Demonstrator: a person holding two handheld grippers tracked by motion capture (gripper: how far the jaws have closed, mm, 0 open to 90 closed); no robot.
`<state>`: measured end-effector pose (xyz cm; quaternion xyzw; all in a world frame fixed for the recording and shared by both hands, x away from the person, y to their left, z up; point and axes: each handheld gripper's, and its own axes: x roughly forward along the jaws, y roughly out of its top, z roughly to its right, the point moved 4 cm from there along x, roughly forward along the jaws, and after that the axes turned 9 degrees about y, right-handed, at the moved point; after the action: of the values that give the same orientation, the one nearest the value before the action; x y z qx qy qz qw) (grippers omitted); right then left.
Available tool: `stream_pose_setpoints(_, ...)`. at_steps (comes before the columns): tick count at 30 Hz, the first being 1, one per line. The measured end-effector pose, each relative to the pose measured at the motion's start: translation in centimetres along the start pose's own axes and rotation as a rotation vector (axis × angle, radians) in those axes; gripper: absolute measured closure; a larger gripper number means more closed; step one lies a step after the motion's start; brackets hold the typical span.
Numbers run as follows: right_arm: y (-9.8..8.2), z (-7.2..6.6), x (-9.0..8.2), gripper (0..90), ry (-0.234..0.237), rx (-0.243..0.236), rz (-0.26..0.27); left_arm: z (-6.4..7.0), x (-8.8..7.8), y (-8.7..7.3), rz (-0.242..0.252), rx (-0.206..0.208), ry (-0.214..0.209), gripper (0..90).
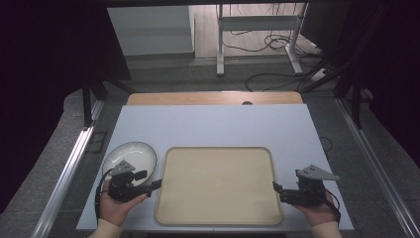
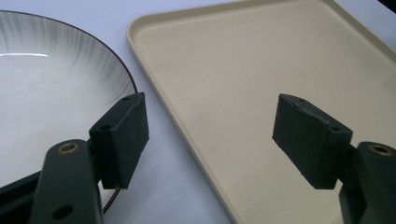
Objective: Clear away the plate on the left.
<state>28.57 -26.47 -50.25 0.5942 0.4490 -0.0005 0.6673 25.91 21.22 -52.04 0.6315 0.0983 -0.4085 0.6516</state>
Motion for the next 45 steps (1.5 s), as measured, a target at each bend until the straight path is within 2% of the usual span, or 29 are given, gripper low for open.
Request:
stream_pose_setpoints(7,-0.1,-0.3,0.0,9.6,0.021,-0.021,-0.019,0.0,0.0,-0.1,-0.003,-0.003,0.006,26.5)
stream_pose_setpoints(13,-0.1,-0.4,0.0,10.6,0.02,-0.027,-0.023,-0.3,-0.1,0.0,-0.006,-0.01,0.005,27.8)
stream_pose_setpoints(15,-0.1,-0.4,0.0,11.3,0.021,-0.025,-0.023,-0.5,-0.1,0.0,-0.003,-0.013,0.017,28.4)
stream_pose_setpoints(17,-0.1,-0.4,0.1,12.2,0.022,-0.026,-0.028,-0.9,-0.1,0.3,0.003,-0.006,0.054,28.9)
stream_pose_setpoints(21,-0.2,-0.3,0.1,12.6,0.023,-0.025,-0.03,-1.5,0.0,0.5,0.0,-0.014,0.059,29.3)
stream_pose_setpoints(26,-0.3,-0.4,0.1,13.3,0.029,-0.027,-0.036,-3.0,-0.1,0.5,-0.005,-0.038,0.087,29.3)
stream_pose_setpoints(28,-0.4,-0.2,0.1,13.6,0.025,-0.029,-0.044,-4.1,-0.4,0.5,-0.002,-0.058,0.11,29.3)
stream_pose_setpoints(29,-0.4,-0.2,0.1,13.7,0.026,-0.025,-0.041,-4.1,-0.4,0.5,-0.002,-0.058,0.11,29.3)
stream_pose_setpoints(30,-0.5,-0.1,0.0,13.9,0.022,-0.023,-0.044,-5.1,-0.5,0.5,-0.006,-0.068,0.13,29.3)
stream_pose_setpoints(31,-0.5,-0.1,0.0,13.9,0.022,-0.023,-0.044,-5.1,-0.5,0.5,-0.006,-0.068,0.13,29.3)
stream_pose_setpoints(33,-0.6,0.0,-0.2,14.2,0.022,-0.008,-0.039,-6.0,-0.6,0.4,-0.009,-0.087,0.135,29.3)
stream_pose_setpoints(39,-0.8,0.1,-0.2,14.4,0.016,-0.006,-0.043,-7.2,-0.7,0.3,-0.017,-0.112,0.151,29.5)
stream_pose_setpoints(44,-0.9,0.1,-0.2,14.5,0.008,-0.006,-0.046,-9.0,-0.8,0.1,-0.015,-0.144,0.206,28.9)
stream_pose_setpoints(45,-0.9,0.1,-0.2,14.5,0.008,-0.006,-0.046,-9.0,-0.8,0.1,-0.015,-0.144,0.206,28.9)
